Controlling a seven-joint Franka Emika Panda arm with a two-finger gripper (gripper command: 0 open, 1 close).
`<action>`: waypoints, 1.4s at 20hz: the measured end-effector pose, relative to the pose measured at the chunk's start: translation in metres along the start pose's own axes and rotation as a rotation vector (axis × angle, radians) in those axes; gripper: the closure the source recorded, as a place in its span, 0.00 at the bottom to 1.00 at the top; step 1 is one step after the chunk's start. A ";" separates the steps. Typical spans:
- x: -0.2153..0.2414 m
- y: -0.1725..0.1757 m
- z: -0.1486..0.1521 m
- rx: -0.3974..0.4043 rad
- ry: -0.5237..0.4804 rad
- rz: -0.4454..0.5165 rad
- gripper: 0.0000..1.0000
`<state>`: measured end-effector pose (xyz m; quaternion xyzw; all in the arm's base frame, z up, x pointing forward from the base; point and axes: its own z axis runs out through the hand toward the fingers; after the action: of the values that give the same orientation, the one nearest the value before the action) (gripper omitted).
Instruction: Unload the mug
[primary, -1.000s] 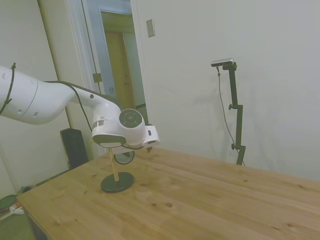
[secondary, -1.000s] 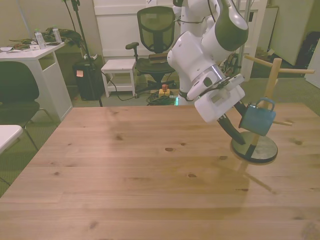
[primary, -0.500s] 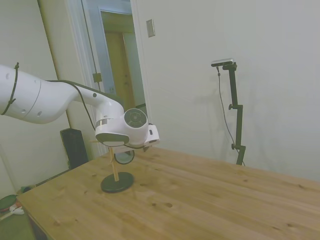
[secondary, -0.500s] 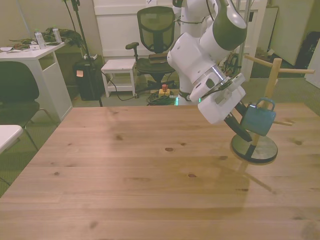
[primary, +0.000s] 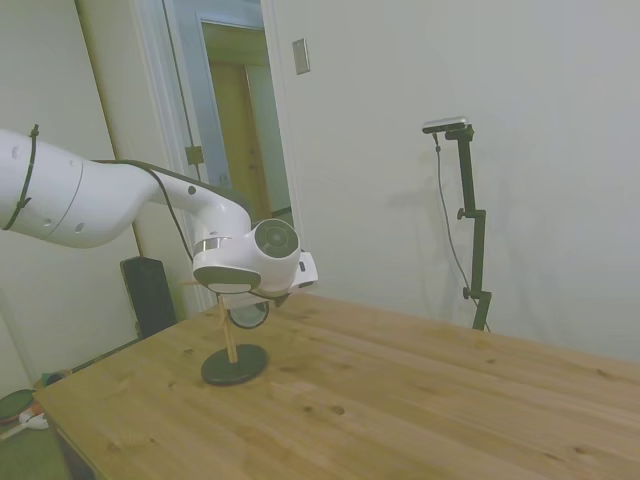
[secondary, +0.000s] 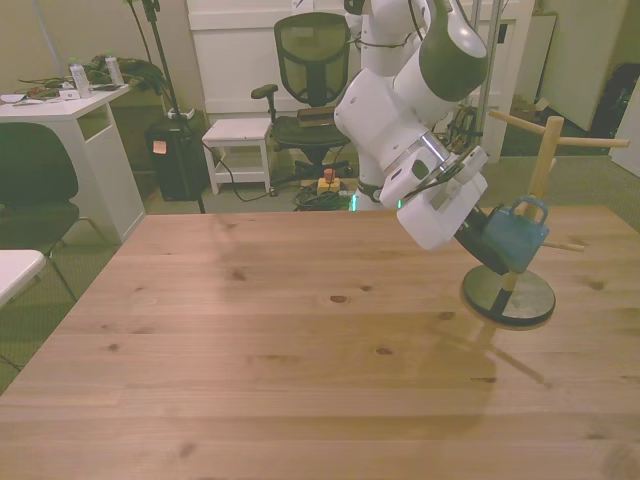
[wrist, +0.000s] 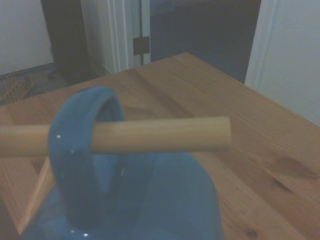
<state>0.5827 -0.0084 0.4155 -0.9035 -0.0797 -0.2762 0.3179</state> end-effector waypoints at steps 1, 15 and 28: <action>0.000 0.000 0.000 0.001 0.000 0.000 1.00; 0.003 -0.008 -0.002 0.007 0.003 -0.014 1.00; 0.009 -0.024 -0.016 0.022 0.023 -0.039 1.00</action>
<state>0.5751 0.0005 0.4432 -0.8950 -0.0968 -0.2916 0.3234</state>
